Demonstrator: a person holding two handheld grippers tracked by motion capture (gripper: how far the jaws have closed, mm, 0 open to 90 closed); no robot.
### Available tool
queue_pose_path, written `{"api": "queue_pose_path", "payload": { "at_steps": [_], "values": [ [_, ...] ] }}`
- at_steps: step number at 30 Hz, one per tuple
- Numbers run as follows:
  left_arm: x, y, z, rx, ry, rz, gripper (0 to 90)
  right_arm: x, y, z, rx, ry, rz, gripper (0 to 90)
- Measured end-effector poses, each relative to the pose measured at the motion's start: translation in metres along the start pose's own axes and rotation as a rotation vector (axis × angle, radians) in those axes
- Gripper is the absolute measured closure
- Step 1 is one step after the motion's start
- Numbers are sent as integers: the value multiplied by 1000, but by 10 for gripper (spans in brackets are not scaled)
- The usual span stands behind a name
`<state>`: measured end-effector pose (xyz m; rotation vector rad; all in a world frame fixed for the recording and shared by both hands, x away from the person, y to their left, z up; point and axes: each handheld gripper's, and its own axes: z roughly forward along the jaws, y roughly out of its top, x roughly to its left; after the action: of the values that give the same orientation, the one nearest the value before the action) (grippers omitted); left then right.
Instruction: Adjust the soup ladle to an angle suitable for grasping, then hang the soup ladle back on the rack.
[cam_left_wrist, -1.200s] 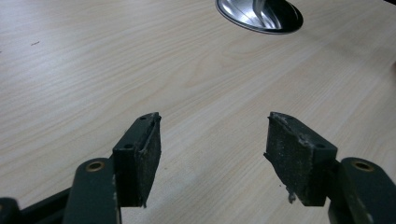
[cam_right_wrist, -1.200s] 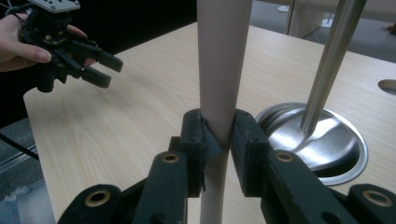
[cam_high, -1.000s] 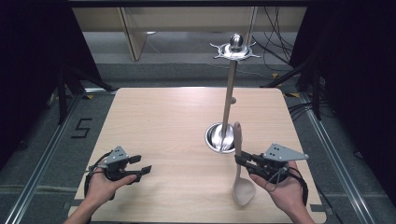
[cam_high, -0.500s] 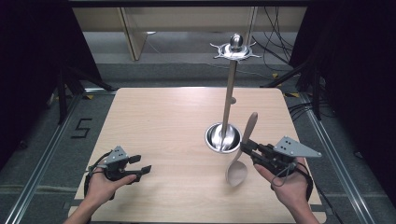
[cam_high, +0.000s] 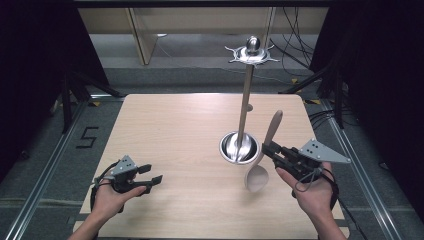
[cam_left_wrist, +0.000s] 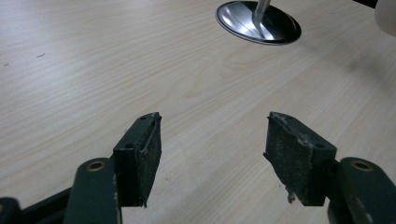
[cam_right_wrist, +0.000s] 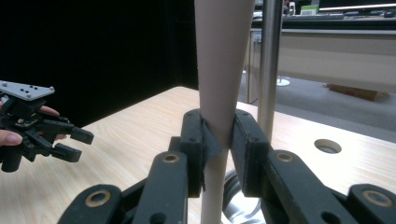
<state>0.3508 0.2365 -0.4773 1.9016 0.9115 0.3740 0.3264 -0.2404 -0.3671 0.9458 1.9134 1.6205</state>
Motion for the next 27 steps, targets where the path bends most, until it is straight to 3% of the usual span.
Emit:
{"api": "queue_pose_path", "payload": {
  "at_steps": [3,5,8,16,18,19,21,25,27],
  "values": [
    [0,2,1,-17,-1,2,352,-2,1,-1,9,-12,20,762],
    [-1,3,0,-16,13,12,351,-4,1,0,0,-21,3,762],
    [-1,3,0,-22,13,13,350,-3,3,-2,11,-25,36,763],
    [-3,-4,-4,-20,35,7,352,-4,2,-4,-13,-32,-4,762],
    [-5,-4,-6,-29,43,-11,352,-3,2,-5,4,-28,21,762],
    [-4,-4,-7,-29,41,0,352,-4,3,-5,7,-31,22,762],
    [-5,-4,-9,-41,48,0,353,-7,4,-3,-18,-31,-13,762],
    [-7,-7,-10,-38,53,3,353,-7,5,-1,0,-30,25,762],
    [-6,-6,-11,-40,57,9,353,-9,6,0,1,-30,13,762]
  ]
}}
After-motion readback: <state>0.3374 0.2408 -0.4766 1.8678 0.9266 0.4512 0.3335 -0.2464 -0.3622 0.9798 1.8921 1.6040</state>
